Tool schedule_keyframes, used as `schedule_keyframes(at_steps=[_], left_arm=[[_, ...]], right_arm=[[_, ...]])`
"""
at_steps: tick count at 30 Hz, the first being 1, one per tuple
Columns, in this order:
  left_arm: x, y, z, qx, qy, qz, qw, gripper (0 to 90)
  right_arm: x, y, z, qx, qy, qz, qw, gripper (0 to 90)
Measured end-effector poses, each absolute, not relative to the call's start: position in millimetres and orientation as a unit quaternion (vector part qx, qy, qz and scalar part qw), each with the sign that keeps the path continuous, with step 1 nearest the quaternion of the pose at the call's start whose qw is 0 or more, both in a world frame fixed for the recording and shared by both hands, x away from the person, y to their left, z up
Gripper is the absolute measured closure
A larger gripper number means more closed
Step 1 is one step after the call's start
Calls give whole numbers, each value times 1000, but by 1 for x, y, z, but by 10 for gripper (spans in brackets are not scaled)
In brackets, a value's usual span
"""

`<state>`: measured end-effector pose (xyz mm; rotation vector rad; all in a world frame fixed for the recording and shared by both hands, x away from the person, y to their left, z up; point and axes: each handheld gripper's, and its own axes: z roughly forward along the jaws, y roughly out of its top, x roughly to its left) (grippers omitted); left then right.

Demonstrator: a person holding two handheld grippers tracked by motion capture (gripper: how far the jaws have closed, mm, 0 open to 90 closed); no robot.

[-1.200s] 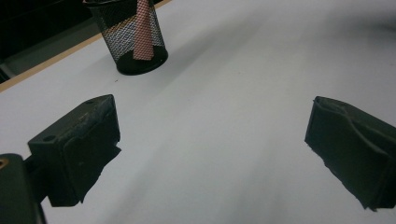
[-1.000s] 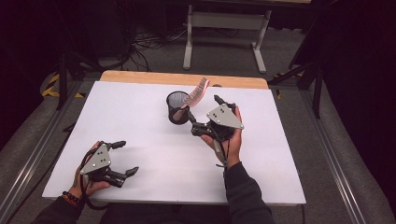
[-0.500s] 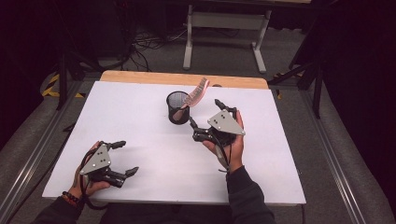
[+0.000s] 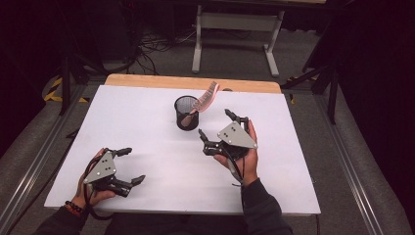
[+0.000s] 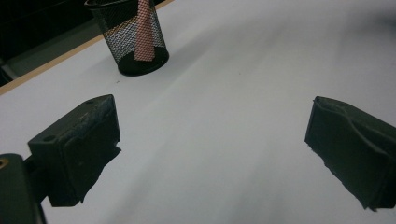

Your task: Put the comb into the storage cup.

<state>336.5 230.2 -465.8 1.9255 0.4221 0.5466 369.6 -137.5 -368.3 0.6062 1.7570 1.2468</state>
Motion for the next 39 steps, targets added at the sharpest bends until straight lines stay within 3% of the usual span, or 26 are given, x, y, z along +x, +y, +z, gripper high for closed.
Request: schedule_keyframes(at_steps=[39], left_arm=[[337, 229, -466, 806, 174, 226, 519, 39]], right_arm=[[342, -154, -375, 224, 719, 488, 441, 64]])
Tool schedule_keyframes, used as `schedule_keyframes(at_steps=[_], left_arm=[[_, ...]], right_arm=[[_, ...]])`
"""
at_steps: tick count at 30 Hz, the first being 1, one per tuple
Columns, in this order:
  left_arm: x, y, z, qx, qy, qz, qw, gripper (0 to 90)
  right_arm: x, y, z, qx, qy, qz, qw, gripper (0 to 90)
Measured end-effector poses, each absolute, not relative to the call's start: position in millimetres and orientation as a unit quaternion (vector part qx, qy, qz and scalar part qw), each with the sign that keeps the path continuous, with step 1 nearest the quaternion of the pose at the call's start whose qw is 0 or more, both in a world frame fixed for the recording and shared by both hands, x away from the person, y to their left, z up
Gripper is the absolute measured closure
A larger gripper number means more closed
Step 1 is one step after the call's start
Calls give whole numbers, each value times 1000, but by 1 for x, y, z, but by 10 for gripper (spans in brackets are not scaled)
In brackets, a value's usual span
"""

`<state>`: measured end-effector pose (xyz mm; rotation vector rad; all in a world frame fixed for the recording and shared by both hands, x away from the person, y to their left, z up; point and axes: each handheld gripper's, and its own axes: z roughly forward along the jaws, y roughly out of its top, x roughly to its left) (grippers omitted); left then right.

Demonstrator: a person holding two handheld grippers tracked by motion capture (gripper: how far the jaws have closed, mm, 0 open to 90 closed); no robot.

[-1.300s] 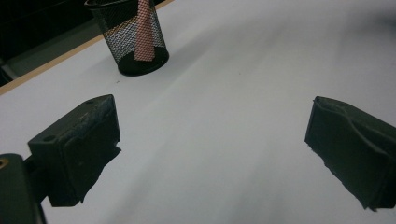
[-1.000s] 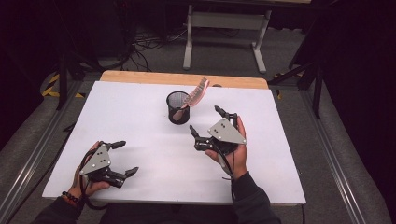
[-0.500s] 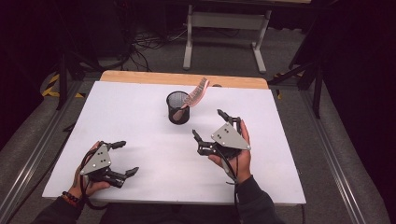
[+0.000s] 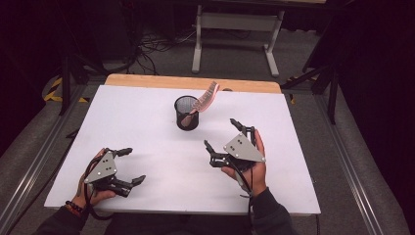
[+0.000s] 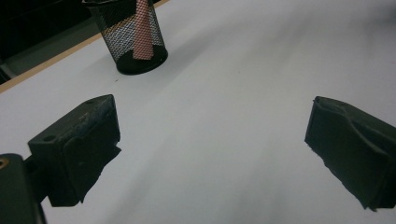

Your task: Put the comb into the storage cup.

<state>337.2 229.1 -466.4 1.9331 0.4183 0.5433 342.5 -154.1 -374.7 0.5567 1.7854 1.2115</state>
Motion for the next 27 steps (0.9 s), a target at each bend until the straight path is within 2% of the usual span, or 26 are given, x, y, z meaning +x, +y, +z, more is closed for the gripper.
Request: schedule_keyframes(at_steps=[27], left_arm=[[336, 230, -465, 805, 172, 232, 518, 39]], right_arm=[[336, -172, -393, 237, 732, 454, 450, 65]])
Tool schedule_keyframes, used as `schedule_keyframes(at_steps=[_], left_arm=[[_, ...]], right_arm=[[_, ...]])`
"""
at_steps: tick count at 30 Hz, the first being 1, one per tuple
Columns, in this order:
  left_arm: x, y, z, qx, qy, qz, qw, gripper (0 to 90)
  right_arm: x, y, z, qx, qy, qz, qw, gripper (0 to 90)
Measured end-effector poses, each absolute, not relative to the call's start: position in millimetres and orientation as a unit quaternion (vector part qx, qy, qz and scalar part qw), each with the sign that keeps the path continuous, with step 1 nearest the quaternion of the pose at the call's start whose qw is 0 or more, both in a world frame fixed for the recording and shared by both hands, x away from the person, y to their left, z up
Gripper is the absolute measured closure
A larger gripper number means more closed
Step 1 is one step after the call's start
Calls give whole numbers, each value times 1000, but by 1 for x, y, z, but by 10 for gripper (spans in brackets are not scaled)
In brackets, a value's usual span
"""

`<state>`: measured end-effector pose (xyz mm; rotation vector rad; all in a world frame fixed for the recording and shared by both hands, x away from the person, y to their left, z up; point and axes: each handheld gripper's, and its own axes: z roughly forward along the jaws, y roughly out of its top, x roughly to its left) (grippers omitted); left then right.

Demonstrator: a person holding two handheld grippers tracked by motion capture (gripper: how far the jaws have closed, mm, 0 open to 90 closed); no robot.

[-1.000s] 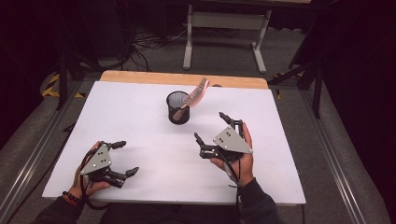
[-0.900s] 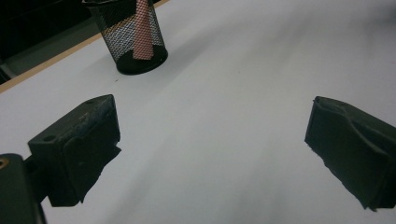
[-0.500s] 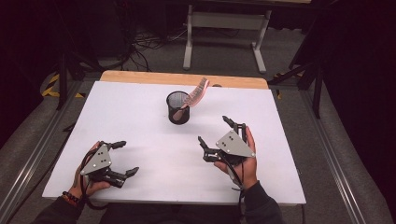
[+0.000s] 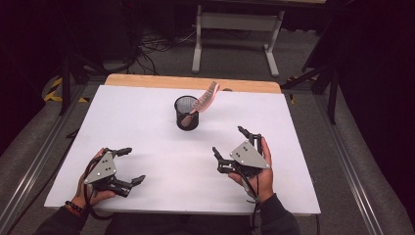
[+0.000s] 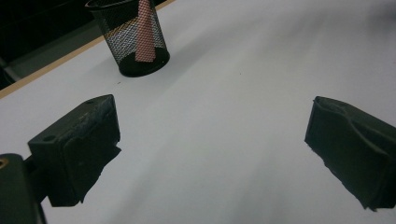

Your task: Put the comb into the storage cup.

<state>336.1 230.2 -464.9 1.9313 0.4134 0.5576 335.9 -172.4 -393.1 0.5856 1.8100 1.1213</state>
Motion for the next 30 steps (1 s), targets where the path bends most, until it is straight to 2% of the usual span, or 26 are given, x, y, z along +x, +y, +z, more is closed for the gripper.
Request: schedule_keyframes(at_steps=[30], left_arm=[[336, 231, -465, 803, 174, 233, 520, 37]], right_arm=[[331, -205, -422, 248, 744, 451, 426, 58]])
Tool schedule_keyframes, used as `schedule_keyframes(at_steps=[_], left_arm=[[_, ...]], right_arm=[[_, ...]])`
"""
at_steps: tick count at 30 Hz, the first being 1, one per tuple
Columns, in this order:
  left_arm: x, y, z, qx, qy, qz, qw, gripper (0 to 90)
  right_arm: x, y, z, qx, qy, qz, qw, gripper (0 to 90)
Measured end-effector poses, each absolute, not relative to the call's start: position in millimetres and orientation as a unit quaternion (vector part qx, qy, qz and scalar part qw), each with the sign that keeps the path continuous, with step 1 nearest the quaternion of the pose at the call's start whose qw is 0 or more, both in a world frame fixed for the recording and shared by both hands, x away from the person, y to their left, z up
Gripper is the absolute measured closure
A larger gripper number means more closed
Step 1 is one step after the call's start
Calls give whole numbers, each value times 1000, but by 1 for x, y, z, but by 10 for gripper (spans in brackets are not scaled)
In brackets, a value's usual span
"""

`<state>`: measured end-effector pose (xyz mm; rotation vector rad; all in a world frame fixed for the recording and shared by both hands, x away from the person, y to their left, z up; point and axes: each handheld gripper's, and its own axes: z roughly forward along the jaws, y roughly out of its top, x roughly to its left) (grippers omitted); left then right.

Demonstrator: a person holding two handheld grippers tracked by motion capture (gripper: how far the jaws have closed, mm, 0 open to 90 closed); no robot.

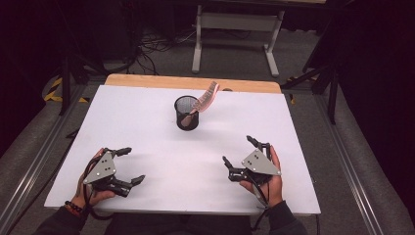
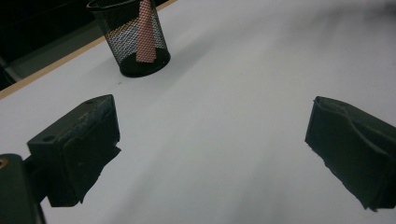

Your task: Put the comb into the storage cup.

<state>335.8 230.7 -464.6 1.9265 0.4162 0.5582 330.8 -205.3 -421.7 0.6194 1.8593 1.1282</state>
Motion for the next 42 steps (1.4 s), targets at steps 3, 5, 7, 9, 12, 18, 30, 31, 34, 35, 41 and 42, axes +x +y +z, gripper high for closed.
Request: schedule_keyframes(at_steps=[3, 5, 7, 9, 12, 18, 30, 31, 34, 35, 41, 42], left_arm=[[336, 231, -464, 803, 174, 233, 520, 37], [336, 231, -464, 803, 173, 232, 520, 37], [336, 231, -464, 803, 174, 232, 521, 37], [336, 231, -464, 803, 174, 232, 521, 37], [336, 231, -464, 802, 175, 232, 521, 37], [336, 231, -464, 801, 176, 232, 523, 37], [336, 236, -463, 795, 188, 234, 528, 37], [336, 236, -463, 794, 189, 234, 528, 36], [336, 236, -463, 794, 191, 234, 527, 36], [336, 236, -463, 794, 191, 234, 527, 36], [333, 233, -463, 796, 185, 237, 525, 36], [333, 232, -463, 797, 186, 235, 524, 36]], right_arm=[[329, -210, -426, 247, 746, 449, 427, 56], [329, -213, -427, 248, 746, 450, 424, 53], [329, -216, -429, 252, 746, 449, 423, 53], [328, -221, -432, 256, 745, 446, 424, 52], [327, -228, -435, 264, 743, 444, 424, 53], [324, -242, -443, 282, 742, 438, 422, 52], [321, -265, -463, 329, 740, 428, 400, 42], [321, -265, -463, 331, 738, 431, 399, 42], [321, -264, -463, 327, 739, 436, 397, 42], [321, -262, -463, 324, 740, 435, 399, 42], [318, -257, -461, 312, 742, 444, 393, 43], [317, -256, -460, 307, 743, 447, 393, 45]])
